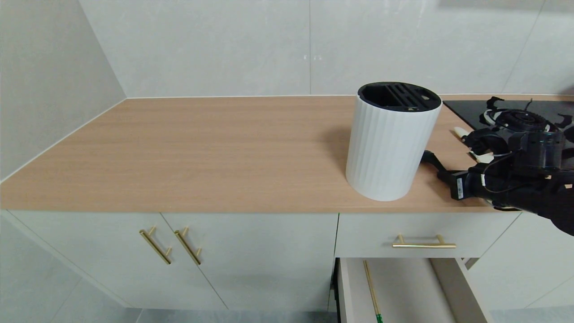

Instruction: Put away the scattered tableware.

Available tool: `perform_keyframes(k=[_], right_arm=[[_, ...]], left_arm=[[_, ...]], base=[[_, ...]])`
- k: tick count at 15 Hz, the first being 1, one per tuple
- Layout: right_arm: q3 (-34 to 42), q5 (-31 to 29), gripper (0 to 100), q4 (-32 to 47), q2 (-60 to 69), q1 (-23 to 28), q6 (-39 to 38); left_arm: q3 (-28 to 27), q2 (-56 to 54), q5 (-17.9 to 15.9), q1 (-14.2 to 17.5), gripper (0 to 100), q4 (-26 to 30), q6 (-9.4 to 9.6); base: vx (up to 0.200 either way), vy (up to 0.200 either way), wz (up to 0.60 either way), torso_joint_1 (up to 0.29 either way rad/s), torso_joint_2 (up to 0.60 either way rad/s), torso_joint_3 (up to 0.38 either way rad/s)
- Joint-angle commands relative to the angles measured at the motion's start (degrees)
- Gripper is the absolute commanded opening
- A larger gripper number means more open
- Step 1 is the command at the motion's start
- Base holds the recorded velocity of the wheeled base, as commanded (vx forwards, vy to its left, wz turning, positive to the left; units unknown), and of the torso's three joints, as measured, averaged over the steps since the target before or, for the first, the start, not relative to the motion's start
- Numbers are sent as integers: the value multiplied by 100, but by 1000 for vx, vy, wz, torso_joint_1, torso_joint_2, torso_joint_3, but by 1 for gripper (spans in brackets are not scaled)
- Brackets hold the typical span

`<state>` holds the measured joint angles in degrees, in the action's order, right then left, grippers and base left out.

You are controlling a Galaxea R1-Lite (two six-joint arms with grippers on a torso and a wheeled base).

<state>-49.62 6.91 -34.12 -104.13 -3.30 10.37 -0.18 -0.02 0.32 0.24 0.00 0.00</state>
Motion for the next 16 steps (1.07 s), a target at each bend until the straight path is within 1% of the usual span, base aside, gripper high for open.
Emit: perform_keyframes(k=[1, 2, 4, 6, 8, 10, 12, 14, 16], right_arm=[[-13, -6, 0, 20, 25, -4, 0], [-22, -23, 0, 28, 121, -12, -88], [22, -6, 0, 90, 446, -39, -589], [31, -41, 0, 380, 877, -56, -941], [277, -50, 0, 1329, 1730, -83, -1222], [567, -23, 0, 2217, 2617, -179, -1240], [892, -58, 0, 2841, 3391, -329, -1231], [1130, -50, 0, 3553, 3874, -346, -1196], [1464, -6, 0, 3781, 4182, -346, -1152]], left_arm=[[1, 2, 3, 2, 100, 0, 0], [1, 2, 3, 2, 100, 0, -9], [1, 2, 3, 2, 100, 0, 0], [1, 2, 3, 2, 100, 0, 0], [1, 2, 3, 2, 100, 0, 0], [1, 2, 12, 2, 100, 0, 0], [1, 2, 3, 2, 100, 0, -9], [1, 2, 3, 2, 100, 0, 0], [1, 2, 3, 2, 100, 0, 0]], base=[[0, 0, 0, 0, 0, 0], [0, 0, 0, 0, 0, 0], [0, 0, 0, 0, 0, 0], [0, 0, 0, 0, 0, 0], [0, 0, 0, 0, 0, 0], [0, 0, 0, 0, 0, 0], [0, 0, 0, 0, 0, 0], [0, 0, 0, 0, 0, 0], [0, 0, 0, 0, 0, 0]])
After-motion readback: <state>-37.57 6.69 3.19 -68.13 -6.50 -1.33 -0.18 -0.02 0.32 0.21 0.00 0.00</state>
